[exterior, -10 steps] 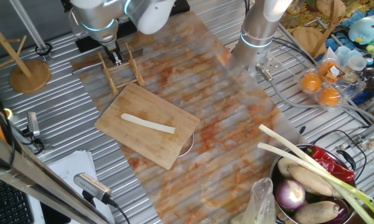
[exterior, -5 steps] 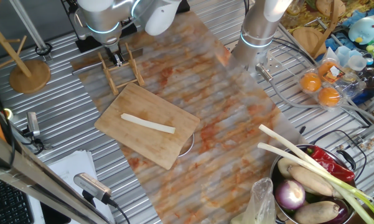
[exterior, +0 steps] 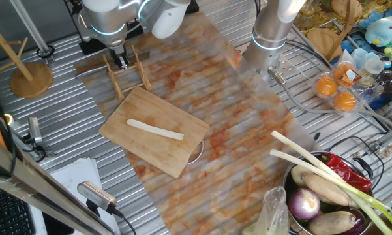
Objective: Chop the scallions
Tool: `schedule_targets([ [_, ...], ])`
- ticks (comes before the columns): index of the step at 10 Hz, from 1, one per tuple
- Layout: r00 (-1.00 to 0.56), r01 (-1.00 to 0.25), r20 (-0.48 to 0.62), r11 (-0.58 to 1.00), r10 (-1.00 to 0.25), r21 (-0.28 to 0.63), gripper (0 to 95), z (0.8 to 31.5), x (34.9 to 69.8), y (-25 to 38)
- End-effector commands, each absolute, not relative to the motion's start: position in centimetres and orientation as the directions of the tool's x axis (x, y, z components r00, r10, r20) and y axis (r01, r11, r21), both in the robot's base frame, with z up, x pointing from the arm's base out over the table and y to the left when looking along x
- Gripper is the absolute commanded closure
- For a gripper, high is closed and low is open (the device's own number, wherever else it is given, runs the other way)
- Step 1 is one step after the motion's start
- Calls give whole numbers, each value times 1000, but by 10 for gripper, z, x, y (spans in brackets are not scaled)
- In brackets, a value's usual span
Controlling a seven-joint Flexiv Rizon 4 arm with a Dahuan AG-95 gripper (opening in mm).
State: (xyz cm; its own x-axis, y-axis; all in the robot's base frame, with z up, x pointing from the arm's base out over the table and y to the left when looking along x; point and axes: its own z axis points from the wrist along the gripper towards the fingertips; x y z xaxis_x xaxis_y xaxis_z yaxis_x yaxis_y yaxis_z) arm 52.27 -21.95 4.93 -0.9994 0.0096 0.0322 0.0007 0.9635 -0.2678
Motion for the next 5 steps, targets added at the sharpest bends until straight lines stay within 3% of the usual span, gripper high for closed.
schedule_targets([
  [1,-999,-1,34,964,8,-265,950,45,526,-219],
  [5,-1000,-6,25,961,0,-278,950,44,525,-223],
])
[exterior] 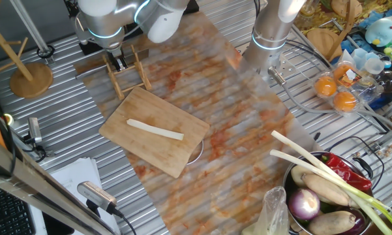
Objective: Chop the scallions
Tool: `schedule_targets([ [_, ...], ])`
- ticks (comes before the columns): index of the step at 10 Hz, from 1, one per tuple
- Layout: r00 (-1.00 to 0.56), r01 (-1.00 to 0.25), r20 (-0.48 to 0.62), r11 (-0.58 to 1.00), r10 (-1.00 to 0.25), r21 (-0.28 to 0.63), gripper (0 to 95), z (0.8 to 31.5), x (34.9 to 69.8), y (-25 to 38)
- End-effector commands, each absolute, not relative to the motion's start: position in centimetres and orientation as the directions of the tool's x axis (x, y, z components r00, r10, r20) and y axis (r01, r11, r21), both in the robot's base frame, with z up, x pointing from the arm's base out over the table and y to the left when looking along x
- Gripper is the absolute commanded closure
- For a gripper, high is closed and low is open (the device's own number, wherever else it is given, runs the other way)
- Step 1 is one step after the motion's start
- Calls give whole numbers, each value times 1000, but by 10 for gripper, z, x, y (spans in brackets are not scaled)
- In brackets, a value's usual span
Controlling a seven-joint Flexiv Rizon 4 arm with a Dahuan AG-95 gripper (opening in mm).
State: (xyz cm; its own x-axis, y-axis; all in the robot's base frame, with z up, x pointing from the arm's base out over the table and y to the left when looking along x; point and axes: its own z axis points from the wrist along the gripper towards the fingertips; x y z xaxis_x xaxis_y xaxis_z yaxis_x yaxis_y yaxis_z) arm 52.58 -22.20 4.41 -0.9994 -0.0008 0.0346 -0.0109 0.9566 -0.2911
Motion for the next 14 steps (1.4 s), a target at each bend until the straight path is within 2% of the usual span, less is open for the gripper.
schedule_targets([
  [1,-1000,0,18,963,5,-271,950,42,525,-223],
  [2,-1000,-2,6,965,0,-263,760,42,525,-223],
  [10,-1000,-6,4,964,-5,-265,760,36,525,-223],
  [11,-1000,-5,5,964,-4,-266,950,35,524,-223],
  [14,-1000,-14,10,964,-12,-265,950,39,525,-225],
])
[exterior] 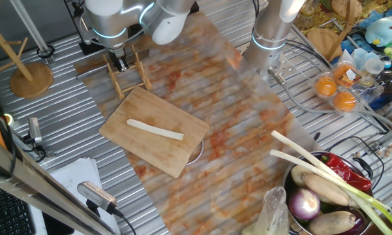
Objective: Chop the scallions
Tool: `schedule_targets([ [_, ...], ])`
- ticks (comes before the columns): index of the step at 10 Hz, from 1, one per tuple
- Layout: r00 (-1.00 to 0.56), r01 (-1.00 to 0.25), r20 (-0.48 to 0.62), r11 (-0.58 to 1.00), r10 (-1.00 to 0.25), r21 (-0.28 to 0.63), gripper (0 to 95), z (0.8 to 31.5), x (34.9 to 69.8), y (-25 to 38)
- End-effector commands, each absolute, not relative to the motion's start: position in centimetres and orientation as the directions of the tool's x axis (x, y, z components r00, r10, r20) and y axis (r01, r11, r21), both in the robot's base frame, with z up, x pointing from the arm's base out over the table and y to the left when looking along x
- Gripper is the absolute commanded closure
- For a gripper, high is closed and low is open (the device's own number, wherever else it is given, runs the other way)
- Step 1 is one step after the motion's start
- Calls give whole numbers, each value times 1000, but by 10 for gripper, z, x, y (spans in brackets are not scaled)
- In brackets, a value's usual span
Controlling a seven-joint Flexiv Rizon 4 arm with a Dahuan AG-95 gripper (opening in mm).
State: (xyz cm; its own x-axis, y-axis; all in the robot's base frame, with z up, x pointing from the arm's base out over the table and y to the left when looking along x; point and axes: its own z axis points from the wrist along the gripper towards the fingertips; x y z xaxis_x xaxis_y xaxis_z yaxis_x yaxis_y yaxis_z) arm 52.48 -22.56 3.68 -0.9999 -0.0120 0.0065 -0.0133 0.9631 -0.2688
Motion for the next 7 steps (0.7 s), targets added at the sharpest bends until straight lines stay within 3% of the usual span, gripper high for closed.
schedule_targets([
  [1,-1000,-23,7,965,-22,-262,950,39,524,-227],
  [4,-999,-40,-8,966,-44,-256,950,46,523,-230],
  [7,-997,-74,3,968,-75,-238,950,82,524,-230],
])
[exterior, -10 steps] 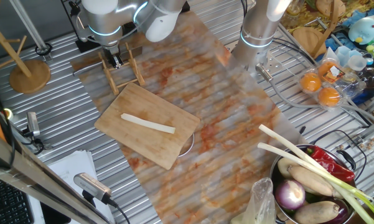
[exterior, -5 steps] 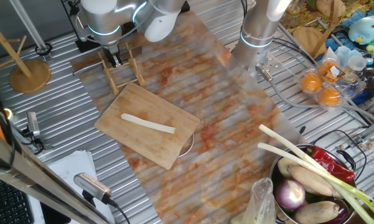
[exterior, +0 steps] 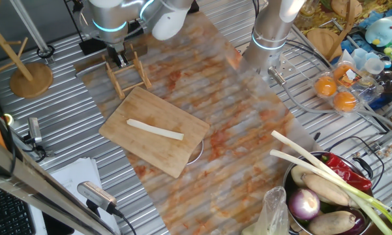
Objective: Chop the scallions
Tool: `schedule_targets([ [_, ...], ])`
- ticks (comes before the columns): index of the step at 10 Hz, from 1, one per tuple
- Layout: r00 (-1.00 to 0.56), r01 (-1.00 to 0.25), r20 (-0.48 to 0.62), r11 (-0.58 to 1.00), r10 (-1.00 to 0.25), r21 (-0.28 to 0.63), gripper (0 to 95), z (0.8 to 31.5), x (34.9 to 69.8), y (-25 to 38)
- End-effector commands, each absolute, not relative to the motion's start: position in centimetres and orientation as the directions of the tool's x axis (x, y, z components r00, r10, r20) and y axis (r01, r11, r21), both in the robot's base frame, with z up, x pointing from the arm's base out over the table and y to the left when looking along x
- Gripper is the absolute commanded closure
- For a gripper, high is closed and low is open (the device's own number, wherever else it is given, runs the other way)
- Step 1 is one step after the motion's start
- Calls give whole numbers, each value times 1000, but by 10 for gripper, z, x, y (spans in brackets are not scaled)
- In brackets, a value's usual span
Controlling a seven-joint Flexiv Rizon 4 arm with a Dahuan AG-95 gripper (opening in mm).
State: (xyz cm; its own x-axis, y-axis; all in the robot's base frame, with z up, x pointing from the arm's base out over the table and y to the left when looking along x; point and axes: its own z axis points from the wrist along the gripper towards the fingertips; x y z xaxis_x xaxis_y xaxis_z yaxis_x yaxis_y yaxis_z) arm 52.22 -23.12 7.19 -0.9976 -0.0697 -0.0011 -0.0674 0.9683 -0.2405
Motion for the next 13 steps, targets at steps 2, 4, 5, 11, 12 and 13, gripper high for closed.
schedule_targets([
  [2,-996,-84,3,976,-85,-202,950,111,525,-223],
  [4,-993,-115,-6,980,-117,-160,950,143,527,-211],
  [5,-990,-140,-15,981,-143,-136,950,156,527,-204],
  [11,-947,-302,-94,951,-307,-60,950,190,526,-137],
  [12,-945,-308,-104,951,-310,-29,950,190,527,-127],
  [13,-937,-330,-116,944,-329,-9,950,189,532,-106],
])
